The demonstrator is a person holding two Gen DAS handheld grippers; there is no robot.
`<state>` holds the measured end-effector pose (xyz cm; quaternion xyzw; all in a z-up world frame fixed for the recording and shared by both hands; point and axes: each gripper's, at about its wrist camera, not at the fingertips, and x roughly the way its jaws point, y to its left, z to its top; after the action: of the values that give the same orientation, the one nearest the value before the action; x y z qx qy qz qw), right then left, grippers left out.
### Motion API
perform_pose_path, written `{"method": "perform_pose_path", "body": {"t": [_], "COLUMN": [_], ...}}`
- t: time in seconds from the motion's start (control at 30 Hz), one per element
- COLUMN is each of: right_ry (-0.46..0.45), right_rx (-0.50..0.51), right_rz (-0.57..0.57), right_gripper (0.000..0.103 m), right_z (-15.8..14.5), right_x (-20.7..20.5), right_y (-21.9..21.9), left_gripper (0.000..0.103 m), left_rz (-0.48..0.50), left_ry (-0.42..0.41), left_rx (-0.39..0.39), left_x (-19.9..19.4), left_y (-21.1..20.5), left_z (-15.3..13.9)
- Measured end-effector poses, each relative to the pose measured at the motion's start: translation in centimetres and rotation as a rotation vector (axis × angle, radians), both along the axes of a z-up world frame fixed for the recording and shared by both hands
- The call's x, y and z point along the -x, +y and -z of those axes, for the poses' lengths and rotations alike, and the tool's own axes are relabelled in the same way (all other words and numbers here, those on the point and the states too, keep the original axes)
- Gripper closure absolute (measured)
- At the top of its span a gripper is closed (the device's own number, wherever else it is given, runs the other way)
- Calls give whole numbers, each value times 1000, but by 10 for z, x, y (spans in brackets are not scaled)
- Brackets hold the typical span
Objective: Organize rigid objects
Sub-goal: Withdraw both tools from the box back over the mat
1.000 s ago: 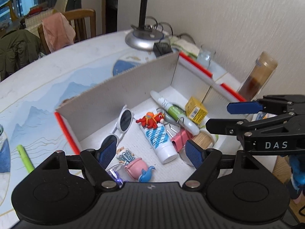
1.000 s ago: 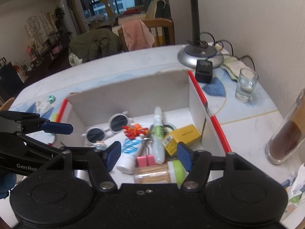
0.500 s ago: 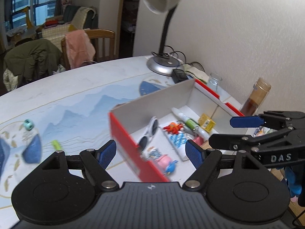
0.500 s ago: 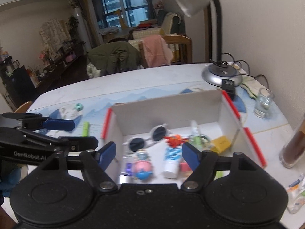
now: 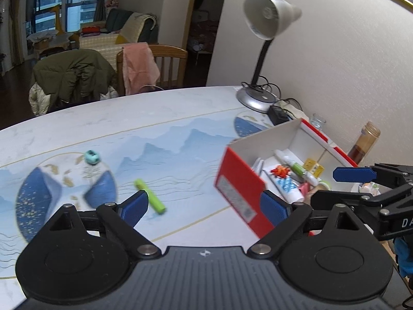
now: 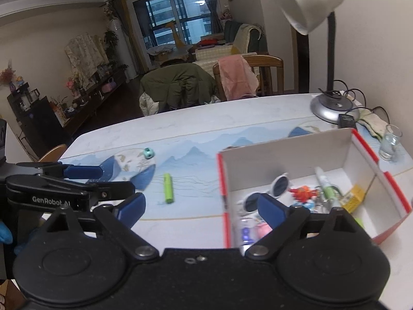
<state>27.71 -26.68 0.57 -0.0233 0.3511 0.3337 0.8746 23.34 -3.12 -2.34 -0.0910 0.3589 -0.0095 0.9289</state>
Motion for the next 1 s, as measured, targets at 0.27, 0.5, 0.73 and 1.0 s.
{"method": "perform_pose_path", "body": {"t": [0.27,0.5,0.73,1.0], "right_ry": [-18,-20,-15,0], "right_rx": [20,48,89,159], "right_rz": [-21,-33,-41,-46], "right_gripper": [5,5,5,5], "right_z": [2,6,14,34], "right_x": [17,23,19,1], "right_y": [47,82,110,139], "left_gripper": [0,0,0,0], "left_rz": [-46,-115,-148,-121], "left_ry": [-12,-40,-44,-28], "left_rx": [-9,-29,-68,-156], "left_x": [15,15,2,-38], "left_y": [54,102,139,162], "left_z": [5,14,24,43]}}
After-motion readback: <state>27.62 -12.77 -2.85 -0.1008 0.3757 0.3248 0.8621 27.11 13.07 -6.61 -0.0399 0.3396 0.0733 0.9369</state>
